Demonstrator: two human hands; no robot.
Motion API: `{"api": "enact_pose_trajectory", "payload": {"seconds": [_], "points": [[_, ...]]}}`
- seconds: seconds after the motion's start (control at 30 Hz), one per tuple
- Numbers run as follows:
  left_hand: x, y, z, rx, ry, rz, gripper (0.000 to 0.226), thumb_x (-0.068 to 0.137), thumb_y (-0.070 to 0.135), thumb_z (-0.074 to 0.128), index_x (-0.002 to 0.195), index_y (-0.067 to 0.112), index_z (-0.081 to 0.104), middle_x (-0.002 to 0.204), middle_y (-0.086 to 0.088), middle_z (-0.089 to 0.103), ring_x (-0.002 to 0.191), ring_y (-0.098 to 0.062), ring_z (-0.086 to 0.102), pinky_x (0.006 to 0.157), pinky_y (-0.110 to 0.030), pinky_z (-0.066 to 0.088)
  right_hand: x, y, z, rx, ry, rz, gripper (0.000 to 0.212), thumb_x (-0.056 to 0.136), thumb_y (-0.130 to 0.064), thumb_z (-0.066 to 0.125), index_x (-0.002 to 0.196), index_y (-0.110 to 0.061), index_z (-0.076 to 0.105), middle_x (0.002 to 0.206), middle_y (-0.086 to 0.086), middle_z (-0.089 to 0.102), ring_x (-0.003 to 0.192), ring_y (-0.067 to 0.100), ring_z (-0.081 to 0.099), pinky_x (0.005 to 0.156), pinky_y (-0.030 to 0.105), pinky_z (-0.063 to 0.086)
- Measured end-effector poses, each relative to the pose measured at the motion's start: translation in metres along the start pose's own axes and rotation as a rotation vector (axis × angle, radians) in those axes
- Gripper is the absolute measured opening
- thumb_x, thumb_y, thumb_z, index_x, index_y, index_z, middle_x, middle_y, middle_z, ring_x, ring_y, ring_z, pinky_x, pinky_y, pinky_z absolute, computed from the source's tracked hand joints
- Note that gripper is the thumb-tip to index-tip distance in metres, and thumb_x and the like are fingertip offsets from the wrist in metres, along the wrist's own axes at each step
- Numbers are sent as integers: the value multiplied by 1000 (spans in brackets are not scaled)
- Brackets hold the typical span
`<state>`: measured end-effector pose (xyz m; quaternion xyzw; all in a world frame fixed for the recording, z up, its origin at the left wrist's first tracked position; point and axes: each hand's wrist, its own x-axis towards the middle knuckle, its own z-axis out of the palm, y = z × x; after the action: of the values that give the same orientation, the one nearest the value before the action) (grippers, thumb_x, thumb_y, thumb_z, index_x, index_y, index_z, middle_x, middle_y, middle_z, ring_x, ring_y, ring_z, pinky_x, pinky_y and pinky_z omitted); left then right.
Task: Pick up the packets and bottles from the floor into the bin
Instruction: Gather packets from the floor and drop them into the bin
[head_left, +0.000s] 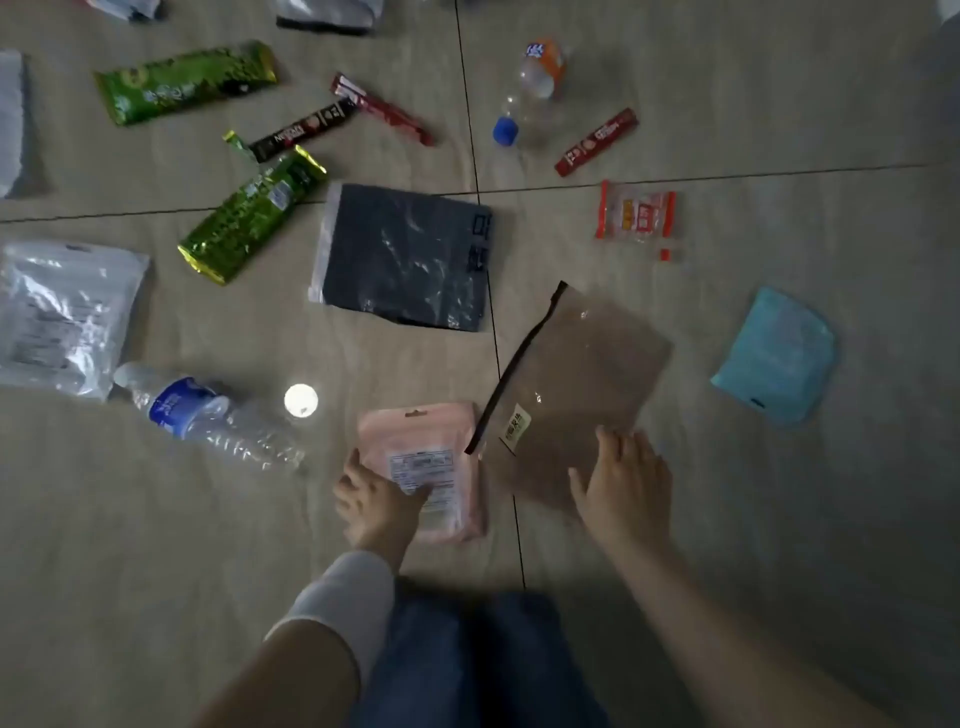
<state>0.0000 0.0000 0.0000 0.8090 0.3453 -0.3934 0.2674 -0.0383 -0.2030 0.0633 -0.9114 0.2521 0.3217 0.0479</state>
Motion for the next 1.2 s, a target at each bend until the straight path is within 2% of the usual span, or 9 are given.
{"api": "enact_pose_trajectory", "payload": {"seconds": [0.1,0.2,0.4,0.53,0.77,0.9,1.0,1.07,1.2], "points": [[39,-4,25,-45,70,-83,109,67,29,79,145,12,5,148,-19,12,142,-38,4,114,-48,14,32,6,36,16,50,54,60,89,-39,50,137,-11,31,144,11,40,138,28,27,111,45,29],[59,-12,41,-19,161,-52,100,63,25,82,138,9,18,140,-22,22,134,-38,21,110,-44,18,50,9,59,103,57,94,61,88,-38,52,137,-9,32,143,13,41,137,30,29,110,46,30],[60,-27,12,-107,74,21,35,79,13,69,109,1,55,99,-17,63,86,-31,55,71,-34,40,46,16,61,258,49,247,64,87,-40,53,139,-9,31,145,18,37,140,30,24,110,46,27],[46,-27,-22,21,36,187,11,86,14,59,83,3,57,73,-16,58,72,-32,53,62,-35,37,33,22,49,284,35,298,64,86,-41,55,137,-8,34,142,19,42,137,32,30,108,47,32],[0,5,-57,-44,99,371,7,88,12,55,91,9,50,83,-14,62,78,-34,60,69,-42,49,3,35,19,357,13,337,62,84,-37,60,133,-6,39,135,22,46,129,36,39,102,50,38],[-41,51,-38,-90,-132,393,16,87,11,57,79,24,54,77,0,63,81,-29,63,75,-41,51,-1,49,1,372,20,345,65,85,-42,56,136,-9,34,140,17,43,133,32,35,105,48,36],[-53,87,6,-73,-265,366,6,85,13,58,90,15,58,82,0,64,85,-27,62,75,-36,52,7,63,4,352,17,347,65,86,-42,54,138,-11,31,143,15,40,135,30,32,107,48,35],[-37,104,46,98,-196,397,29,81,23,57,105,7,59,105,-13,63,102,-34,56,86,-39,47,23,75,14,310,41,322,63,87,-41,52,138,-12,30,145,12,37,138,29,26,110,48,30],[-4,120,117,269,44,396,47,82,21,58,126,6,46,148,-13,22,132,-36,21,109,-45,24,61,97,42,259,70,270,61,89,-34,51,140,-14,26,152,8,26,144,27,11,114,48,16]]}}
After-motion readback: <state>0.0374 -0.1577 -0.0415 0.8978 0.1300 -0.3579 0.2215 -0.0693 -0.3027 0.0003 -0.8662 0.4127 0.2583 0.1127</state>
